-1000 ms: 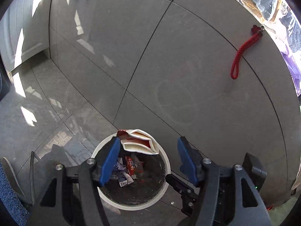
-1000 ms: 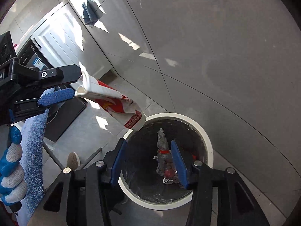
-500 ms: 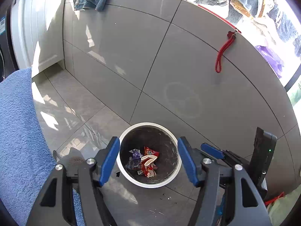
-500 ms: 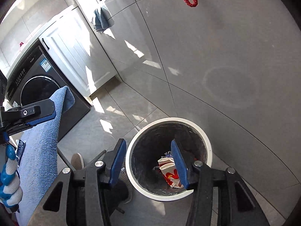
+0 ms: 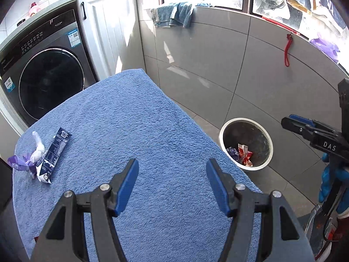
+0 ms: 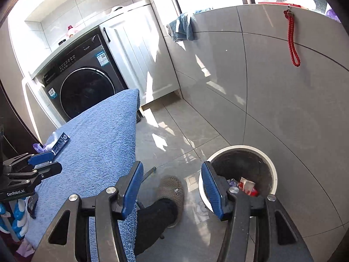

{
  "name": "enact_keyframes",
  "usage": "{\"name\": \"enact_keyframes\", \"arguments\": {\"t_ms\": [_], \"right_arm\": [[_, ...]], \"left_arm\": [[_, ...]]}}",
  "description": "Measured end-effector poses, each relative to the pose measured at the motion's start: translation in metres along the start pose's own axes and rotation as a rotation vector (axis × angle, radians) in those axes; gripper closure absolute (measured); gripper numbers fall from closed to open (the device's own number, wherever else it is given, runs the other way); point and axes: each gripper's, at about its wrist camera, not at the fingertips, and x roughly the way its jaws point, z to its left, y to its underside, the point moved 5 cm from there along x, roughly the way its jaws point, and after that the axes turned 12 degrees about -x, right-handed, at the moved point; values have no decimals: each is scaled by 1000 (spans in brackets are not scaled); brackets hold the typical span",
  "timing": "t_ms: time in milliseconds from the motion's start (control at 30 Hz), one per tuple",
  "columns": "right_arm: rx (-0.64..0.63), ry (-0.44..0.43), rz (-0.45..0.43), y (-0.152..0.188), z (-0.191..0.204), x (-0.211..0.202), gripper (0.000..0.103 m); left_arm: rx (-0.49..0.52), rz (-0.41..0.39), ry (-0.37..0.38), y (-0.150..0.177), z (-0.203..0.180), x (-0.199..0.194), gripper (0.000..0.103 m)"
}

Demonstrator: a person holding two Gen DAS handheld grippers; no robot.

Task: Collect trash
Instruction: 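Move both open tools back over the table toward the remaining wrappers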

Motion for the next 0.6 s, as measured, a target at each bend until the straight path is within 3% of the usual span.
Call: {"name": "enact_keyframes", "arguments": {"t_ms": [167, 600], "right_arm": [[-50, -62, -20, -17, 49, 0, 50], [-171, -126, 25, -22, 141, 6, 50]], "left_arm": [[-39, -30, -64, 21, 51, -28, 41], [-100, -60, -81, 40, 95, -50, 41]]}}
